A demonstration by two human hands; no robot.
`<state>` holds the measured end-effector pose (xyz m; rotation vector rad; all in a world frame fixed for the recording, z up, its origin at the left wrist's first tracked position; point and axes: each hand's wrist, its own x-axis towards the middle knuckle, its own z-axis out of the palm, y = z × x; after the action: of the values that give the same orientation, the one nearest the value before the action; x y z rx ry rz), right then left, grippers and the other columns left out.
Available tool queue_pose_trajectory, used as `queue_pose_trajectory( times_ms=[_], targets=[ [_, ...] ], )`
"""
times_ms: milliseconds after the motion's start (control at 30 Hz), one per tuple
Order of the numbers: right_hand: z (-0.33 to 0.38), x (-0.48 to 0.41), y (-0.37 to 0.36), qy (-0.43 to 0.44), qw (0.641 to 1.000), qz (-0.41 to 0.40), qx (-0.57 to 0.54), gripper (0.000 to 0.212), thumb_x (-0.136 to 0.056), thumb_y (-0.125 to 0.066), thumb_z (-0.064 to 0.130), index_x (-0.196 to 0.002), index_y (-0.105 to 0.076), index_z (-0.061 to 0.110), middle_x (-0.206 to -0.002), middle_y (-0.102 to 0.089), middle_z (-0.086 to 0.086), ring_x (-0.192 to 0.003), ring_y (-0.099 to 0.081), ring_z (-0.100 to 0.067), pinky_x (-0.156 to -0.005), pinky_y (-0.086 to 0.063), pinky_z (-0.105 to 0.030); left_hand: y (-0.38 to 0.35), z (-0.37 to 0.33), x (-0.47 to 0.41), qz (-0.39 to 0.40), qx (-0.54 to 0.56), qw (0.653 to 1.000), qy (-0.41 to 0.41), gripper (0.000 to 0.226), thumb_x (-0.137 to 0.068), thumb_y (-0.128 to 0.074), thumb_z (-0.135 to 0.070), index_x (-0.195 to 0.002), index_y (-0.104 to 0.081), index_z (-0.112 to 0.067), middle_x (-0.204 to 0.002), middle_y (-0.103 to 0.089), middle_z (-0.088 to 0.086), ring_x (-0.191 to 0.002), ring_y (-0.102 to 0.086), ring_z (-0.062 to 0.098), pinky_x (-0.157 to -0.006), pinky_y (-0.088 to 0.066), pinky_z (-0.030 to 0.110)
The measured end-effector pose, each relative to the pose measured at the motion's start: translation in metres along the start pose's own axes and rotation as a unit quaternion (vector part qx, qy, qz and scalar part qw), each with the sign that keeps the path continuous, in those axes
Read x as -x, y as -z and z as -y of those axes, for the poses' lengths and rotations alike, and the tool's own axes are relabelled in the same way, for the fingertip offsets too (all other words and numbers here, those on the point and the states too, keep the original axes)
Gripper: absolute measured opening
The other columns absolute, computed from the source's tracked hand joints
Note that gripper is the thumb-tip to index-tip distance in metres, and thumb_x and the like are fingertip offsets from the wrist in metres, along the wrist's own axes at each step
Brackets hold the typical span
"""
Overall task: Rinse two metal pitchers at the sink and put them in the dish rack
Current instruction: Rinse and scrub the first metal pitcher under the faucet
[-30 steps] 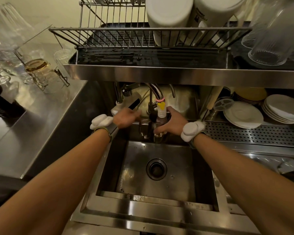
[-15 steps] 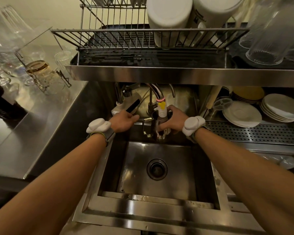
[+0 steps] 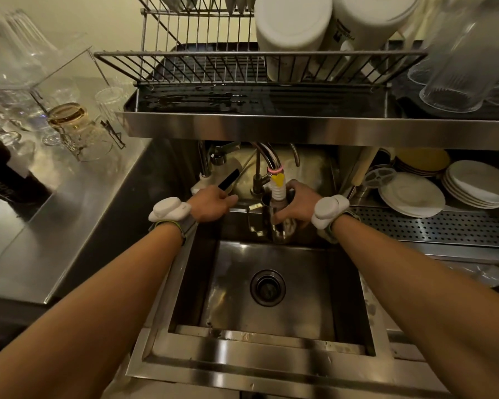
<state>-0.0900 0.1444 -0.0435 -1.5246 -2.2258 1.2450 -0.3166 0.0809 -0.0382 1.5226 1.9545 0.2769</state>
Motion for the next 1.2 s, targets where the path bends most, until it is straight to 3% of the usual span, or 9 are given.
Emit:
queue_pose_trajectory(
  times_ms=[133, 267, 333, 500, 600, 767, 900, 1067, 1200],
  targets=[
    [0.0022, 0.0019, 0.0044, -0.035, 0.997, 0.063, -0.016, 0.073, -0.062, -0.086, 0.020, -0.121, -0.045, 0.019, -0.101, -0.054, 0.004, -0.083, -0.058, -0.018, -0.065, -0.059, -0.040, -0.0019, -0.0006, 0.0013, 0.004, -0.005, 1.000, -0.007, 0.039, -0.097, -0.044, -0.043, -0.075, -0.063, -0.018, -0.077, -0.061, 0.002, -0.075, -0.056, 0.015, -0.077, -0.043, 0.030],
    [0.0018, -0.0013, 0.0006, -0.006, 1.000, -0.001, -0.003, 0.074, -0.061, -0.087, 0.023, -0.124, -0.047, 0.016, -0.112, -0.058, -0.002, -0.095, -0.057, -0.019, -0.076, -0.051, -0.031, -0.0015, 0.0035, 0.0028, 0.011, -0.008, 1.000, -0.011, 0.036, -0.097, -0.043, -0.042, -0.078, -0.062, -0.019, -0.084, -0.063, 0.003, -0.080, -0.056, 0.015, -0.081, -0.044, 0.030],
    [0.0039, -0.0012, -0.0016, -0.003, 0.999, 0.036, -0.007, 0.075, -0.061, -0.087, 0.022, -0.125, -0.047, 0.016, -0.112, -0.059, -0.002, -0.097, -0.059, -0.021, -0.068, -0.050, -0.028, -0.0002, 0.0049, 0.0029, 0.016, -0.010, 1.000, -0.008, 0.037, -0.098, -0.042, -0.041, -0.077, -0.063, -0.018, -0.087, -0.064, 0.005, -0.081, -0.057, 0.015, -0.081, -0.043, 0.030],
    [0.0002, -0.0024, 0.0019, -0.017, 0.999, 0.013, 0.027, 0.078, -0.062, -0.086, 0.023, -0.127, -0.046, 0.016, -0.112, -0.055, -0.001, -0.093, -0.055, -0.018, -0.063, -0.048, -0.026, 0.0017, 0.0074, 0.0045, 0.008, 0.004, 1.000, -0.006, 0.045, -0.098, -0.042, -0.040, -0.101, -0.070, -0.005, -0.101, -0.071, 0.013, -0.082, -0.060, 0.017, -0.086, -0.048, 0.034],
    [0.0021, -0.0025, -0.0007, -0.007, 0.999, 0.043, 0.024, 0.080, -0.060, -0.087, 0.024, -0.128, -0.045, 0.018, -0.116, -0.058, -0.003, -0.094, -0.058, -0.021, -0.060, -0.049, -0.025, 0.0013, 0.0078, 0.0028, 0.016, -0.001, 1.000, 0.000, 0.044, -0.098, -0.042, -0.039, -0.103, -0.070, -0.006, -0.103, -0.071, 0.013, -0.083, -0.059, 0.016, -0.083, -0.045, 0.031],
    [0.0036, -0.0018, 0.0039, -0.014, 0.999, 0.025, 0.043, 0.080, -0.061, -0.086, 0.022, -0.129, -0.045, 0.016, -0.114, -0.055, -0.002, -0.095, -0.056, -0.020, -0.061, -0.048, -0.026, -0.0002, 0.0059, 0.0019, 0.012, -0.002, 1.000, -0.007, 0.042, -0.098, -0.042, -0.040, -0.093, -0.069, -0.009, -0.097, -0.069, 0.013, -0.081, -0.058, 0.017, -0.083, -0.047, 0.034],
    [0.0023, 0.0023, -0.0005, -0.007, 0.997, 0.067, 0.038, 0.073, -0.063, -0.086, 0.021, -0.126, -0.048, 0.014, -0.109, -0.057, -0.001, -0.097, -0.059, -0.023, -0.055, -0.046, -0.020, -0.0022, 0.0016, 0.0023, 0.013, -0.017, 1.000, -0.005, 0.040, -0.098, -0.042, -0.040, -0.087, -0.068, -0.011, -0.092, -0.067, 0.012, -0.082, -0.058, 0.019, -0.087, -0.048, 0.037],
    [0.0009, 0.0018, 0.0036, -0.017, 0.999, 0.015, 0.040, 0.078, -0.062, -0.086, 0.022, -0.128, -0.046, 0.014, -0.119, -0.057, -0.006, -0.097, -0.057, -0.021, -0.075, -0.052, -0.033, -0.0008, -0.0011, 0.0034, 0.015, -0.015, 1.000, -0.001, 0.038, -0.098, -0.043, -0.041, -0.089, -0.067, -0.012, -0.093, -0.065, 0.007, -0.085, -0.058, 0.018, -0.086, -0.047, 0.033],
    [0.0033, 0.0035, 0.0059, -0.027, 0.997, 0.064, 0.034, 0.080, -0.061, -0.087, 0.024, -0.129, -0.045, 0.016, -0.116, -0.057, -0.004, -0.092, -0.058, -0.021, -0.060, -0.055, -0.033, 0.0014, -0.0003, 0.0045, 0.019, -0.008, 1.000, 0.006, 0.034, -0.097, -0.043, -0.041, -0.093, -0.067, -0.016, -0.095, -0.065, 0.005, -0.088, -0.058, 0.017, -0.088, -0.046, 0.033]
  ],
)
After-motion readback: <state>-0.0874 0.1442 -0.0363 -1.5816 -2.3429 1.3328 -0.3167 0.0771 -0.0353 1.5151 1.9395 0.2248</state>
